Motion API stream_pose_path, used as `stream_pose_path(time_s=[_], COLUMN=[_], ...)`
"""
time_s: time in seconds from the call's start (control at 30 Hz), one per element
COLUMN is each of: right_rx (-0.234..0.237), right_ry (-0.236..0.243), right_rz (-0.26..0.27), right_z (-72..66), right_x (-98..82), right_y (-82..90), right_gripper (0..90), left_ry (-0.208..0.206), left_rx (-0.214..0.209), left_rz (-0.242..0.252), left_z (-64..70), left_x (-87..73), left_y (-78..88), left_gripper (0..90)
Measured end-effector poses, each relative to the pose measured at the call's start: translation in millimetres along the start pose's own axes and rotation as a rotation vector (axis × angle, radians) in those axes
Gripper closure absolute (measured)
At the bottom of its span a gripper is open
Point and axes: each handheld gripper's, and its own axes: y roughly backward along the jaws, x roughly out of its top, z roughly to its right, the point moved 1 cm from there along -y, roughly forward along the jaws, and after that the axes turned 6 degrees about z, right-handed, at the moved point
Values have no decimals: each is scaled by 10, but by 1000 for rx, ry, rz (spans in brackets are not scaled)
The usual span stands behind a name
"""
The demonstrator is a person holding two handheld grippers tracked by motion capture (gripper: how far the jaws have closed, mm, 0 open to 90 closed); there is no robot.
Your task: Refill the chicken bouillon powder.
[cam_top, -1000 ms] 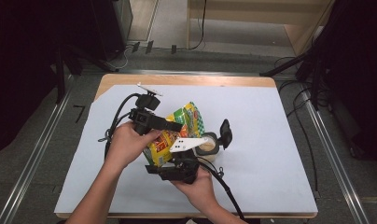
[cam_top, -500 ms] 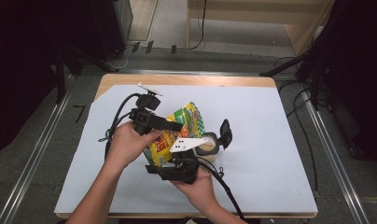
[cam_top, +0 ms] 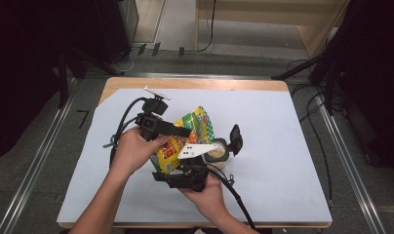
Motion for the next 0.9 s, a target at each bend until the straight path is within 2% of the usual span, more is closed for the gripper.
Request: stream_pose_path(time_s=[0.9], right_rx=[-4], right_ry=[-10], right_rz=[-1], right_z=[17], right_x=[-4], right_y=[18], right_gripper=[597], left_ry=[-3], left_rx=[-4], left_rz=[1], left_z=[14], left_x=[14], left_y=[-32], left_gripper=[617])
